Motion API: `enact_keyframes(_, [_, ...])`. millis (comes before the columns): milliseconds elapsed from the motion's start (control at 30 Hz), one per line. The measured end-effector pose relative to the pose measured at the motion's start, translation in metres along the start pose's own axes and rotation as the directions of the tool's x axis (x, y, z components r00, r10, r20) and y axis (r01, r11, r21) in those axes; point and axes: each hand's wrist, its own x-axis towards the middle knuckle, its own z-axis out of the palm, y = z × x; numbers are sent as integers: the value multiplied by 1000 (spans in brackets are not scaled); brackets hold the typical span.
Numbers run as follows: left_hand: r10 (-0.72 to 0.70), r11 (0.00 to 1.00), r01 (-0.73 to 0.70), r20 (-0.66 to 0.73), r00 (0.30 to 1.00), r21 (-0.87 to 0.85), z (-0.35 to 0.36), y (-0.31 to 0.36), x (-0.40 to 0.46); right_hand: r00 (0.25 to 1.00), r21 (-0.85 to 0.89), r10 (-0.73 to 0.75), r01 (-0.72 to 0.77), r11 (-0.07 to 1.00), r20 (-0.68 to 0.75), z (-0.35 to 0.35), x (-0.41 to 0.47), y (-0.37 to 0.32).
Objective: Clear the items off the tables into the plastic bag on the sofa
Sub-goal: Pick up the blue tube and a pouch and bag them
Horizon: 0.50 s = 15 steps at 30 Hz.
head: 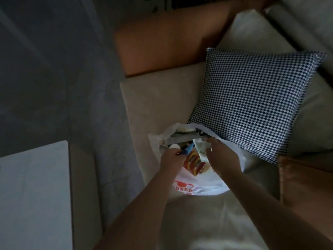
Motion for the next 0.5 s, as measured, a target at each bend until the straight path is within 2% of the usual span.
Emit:
enact_keyframes(100, [29, 991, -30, 10, 1000, 130, 17, 8, 9, 993, -187, -109, 116, 975, 48, 0, 9, 10])
enact_keyframes(200, [41, 983, -48, 40, 998, 179, 27, 12, 13, 976, -340, -197, 219, 915, 97, 6, 20, 22])
enact_keyframes(333, [9, 993, -28, 160, 987, 116, 34, 8, 16, 964, -473, -220, 265, 840, 150, 17, 29, 36])
enact_keyframes(500, [-17, 994, -6, 205, 979, 109, 35, 1, 19, 930, -597, -270, 368, 713, 250, 25, 34, 45])
